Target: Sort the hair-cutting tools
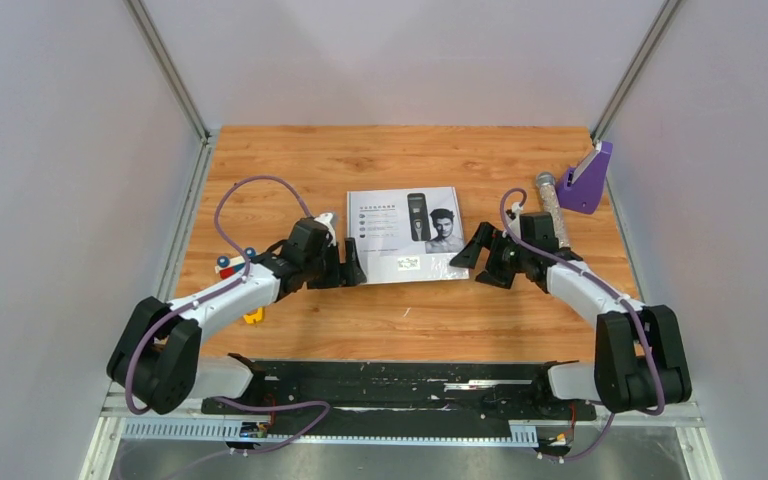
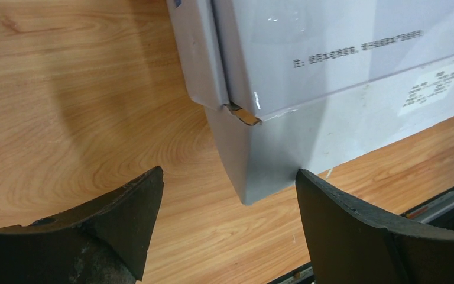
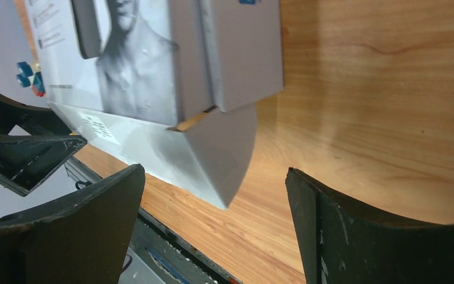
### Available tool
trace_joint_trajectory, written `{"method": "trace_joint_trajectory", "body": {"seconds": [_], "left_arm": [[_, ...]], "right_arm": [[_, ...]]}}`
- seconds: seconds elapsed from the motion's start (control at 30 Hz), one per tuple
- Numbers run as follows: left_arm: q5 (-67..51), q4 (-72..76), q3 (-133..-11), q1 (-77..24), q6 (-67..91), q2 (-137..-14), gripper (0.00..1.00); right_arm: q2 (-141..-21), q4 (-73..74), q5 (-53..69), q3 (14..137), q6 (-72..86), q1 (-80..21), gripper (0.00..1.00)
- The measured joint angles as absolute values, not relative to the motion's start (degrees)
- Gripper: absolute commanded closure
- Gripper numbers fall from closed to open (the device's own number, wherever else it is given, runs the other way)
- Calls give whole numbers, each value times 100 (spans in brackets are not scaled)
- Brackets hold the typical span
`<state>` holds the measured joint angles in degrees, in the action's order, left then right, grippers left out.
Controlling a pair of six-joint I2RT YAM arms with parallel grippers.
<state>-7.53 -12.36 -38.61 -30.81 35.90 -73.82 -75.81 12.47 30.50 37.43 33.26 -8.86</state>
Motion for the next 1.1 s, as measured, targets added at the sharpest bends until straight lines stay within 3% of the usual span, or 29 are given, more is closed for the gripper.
{"method": "trace_joint_trajectory", "body": {"seconds": [0.73,1.1], "left_arm": [[-397,-1354,-3944,-2797,4069,-8101,6],[-392,-1271,-3905,-2790,3992,-7522,2]], "right_arm": [[-8066,478,1962,3380,3988,-888,9],[-8193,113,1131,3371,4195,-893,26]]}}
